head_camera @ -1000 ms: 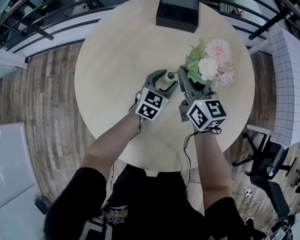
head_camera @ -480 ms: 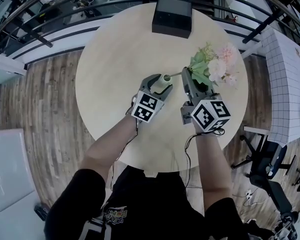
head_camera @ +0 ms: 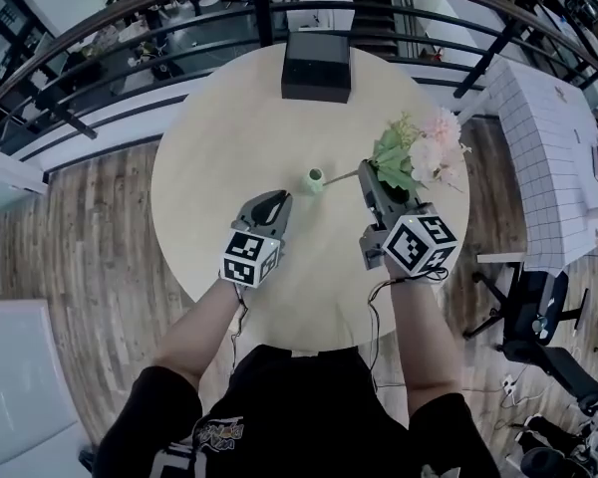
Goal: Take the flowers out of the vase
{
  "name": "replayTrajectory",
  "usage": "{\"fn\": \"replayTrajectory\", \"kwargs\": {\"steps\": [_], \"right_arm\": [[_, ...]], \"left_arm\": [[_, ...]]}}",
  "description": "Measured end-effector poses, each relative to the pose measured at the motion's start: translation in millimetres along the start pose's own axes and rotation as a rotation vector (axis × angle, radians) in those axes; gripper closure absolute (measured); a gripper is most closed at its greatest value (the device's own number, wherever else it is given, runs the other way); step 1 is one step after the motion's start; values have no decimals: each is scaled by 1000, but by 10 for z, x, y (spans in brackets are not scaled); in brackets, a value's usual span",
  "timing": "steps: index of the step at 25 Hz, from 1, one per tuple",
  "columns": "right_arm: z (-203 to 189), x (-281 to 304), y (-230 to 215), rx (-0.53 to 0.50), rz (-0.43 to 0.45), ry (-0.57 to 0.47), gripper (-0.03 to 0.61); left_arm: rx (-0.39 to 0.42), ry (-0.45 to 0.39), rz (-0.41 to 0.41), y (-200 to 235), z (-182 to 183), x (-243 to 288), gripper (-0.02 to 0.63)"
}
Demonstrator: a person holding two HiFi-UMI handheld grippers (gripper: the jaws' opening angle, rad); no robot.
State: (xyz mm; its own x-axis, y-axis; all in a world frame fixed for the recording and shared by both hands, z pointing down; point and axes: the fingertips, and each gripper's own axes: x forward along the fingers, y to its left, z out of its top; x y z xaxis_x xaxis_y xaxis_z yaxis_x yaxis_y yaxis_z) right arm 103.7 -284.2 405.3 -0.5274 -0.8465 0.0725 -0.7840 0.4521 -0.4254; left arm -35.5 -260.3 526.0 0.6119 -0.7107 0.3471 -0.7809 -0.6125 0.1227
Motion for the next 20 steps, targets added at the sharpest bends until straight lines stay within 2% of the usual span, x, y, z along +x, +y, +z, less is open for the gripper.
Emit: {"fn": "replayTrajectory", "kwargs": {"steps": [2,10,20], "right_arm": [[26,-91,50,-4,-8,3,499],[-139,-386,302,-3,-40,26,499],[-491,-772,681,21,-89,24,499]], "left_arm": [[-22,-1,-13,-56,96,-126,606],[-119,21,-102,-309,360,-534,607],[-133,64,-217,-567,132,-1047,607]]}}
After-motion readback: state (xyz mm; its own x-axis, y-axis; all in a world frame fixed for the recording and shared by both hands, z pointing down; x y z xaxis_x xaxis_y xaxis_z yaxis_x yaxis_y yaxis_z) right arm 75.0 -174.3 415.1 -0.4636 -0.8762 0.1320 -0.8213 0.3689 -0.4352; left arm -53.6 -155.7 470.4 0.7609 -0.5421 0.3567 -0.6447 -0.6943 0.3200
